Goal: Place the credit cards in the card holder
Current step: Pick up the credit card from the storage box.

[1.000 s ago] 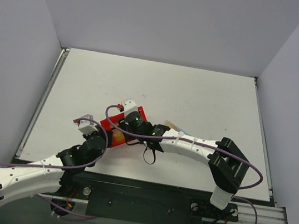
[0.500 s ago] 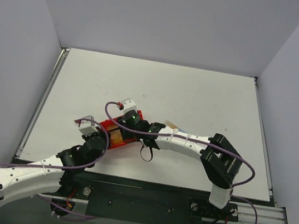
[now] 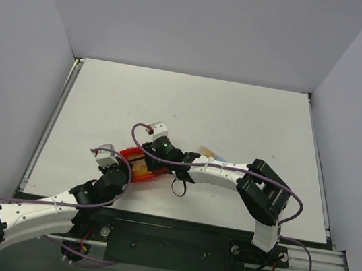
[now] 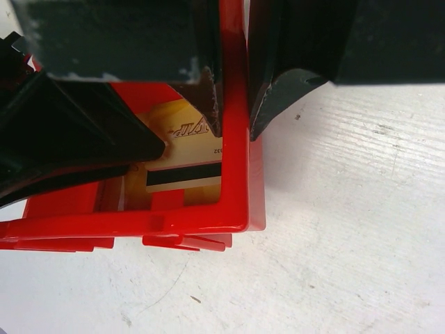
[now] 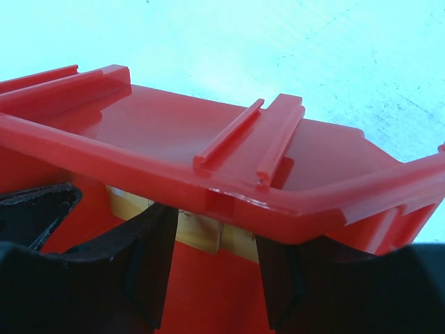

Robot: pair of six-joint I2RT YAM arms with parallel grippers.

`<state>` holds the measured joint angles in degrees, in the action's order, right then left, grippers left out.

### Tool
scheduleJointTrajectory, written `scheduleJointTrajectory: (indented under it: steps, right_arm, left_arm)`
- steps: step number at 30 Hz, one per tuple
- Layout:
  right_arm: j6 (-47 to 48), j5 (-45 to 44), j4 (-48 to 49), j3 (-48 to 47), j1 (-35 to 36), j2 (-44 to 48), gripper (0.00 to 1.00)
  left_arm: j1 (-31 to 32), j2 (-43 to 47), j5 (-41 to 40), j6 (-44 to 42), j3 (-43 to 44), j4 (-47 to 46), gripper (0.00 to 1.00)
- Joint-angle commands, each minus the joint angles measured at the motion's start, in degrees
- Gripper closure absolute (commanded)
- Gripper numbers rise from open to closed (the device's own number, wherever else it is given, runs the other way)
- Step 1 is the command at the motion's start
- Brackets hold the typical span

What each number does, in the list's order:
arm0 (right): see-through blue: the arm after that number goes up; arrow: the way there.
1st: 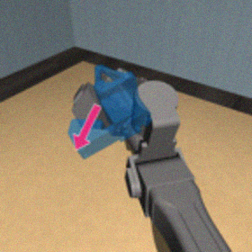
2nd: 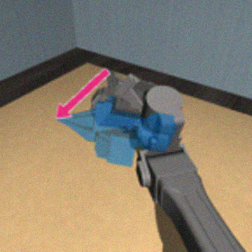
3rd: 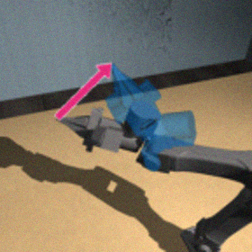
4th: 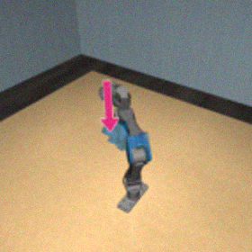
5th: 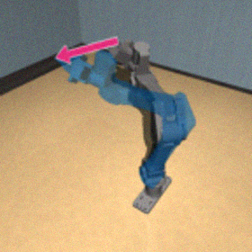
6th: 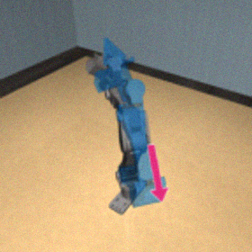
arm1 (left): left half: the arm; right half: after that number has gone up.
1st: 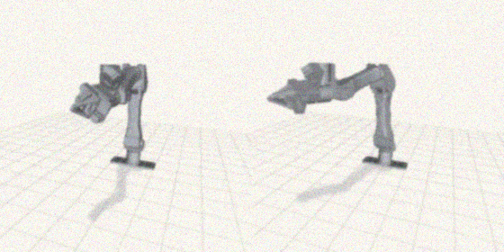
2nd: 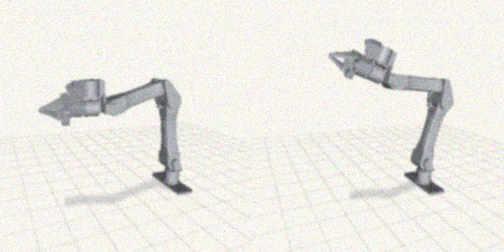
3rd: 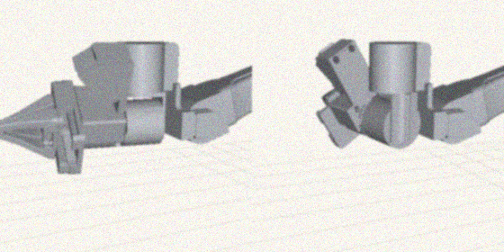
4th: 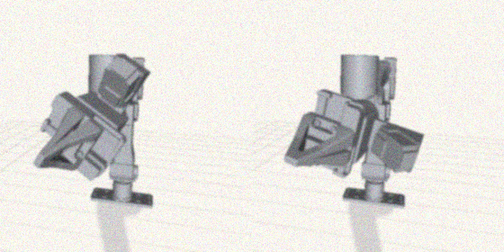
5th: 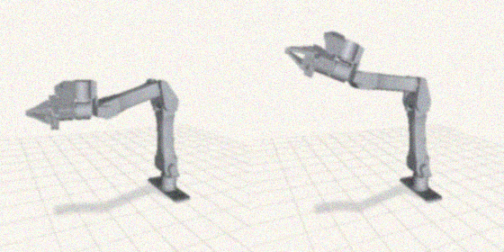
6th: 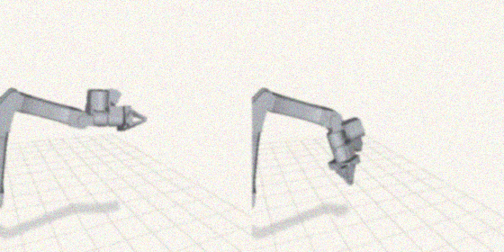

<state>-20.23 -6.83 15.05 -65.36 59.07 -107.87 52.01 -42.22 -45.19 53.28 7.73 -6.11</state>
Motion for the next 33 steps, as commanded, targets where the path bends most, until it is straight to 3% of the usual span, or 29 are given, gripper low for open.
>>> scheduleJointTrajectory:
  steps: [1, 19, 33]
  right_arm:
    - [-0.8, -3.6, 0.9, 4.7, -2.6, -2.3, 0.56]
    - [-3.6, 4.1, 5.4, 5.5, -2.1, -4.9, 0.56]
    - [-3.9, 12.5, 11.9, 9.0, -2.2, 0.7, 0.56]
  left_arm:
    - [1.2, 2.0, 4.2, 0.1, 0.4, -16.0, 1.00]
    - [1.4, 1.3, 5.4, -1.4, -1.3, -20.1, 1.00]
    - [1.4, -0.4, 4.9, -0.6, -1.0, -19.7, 1.00]
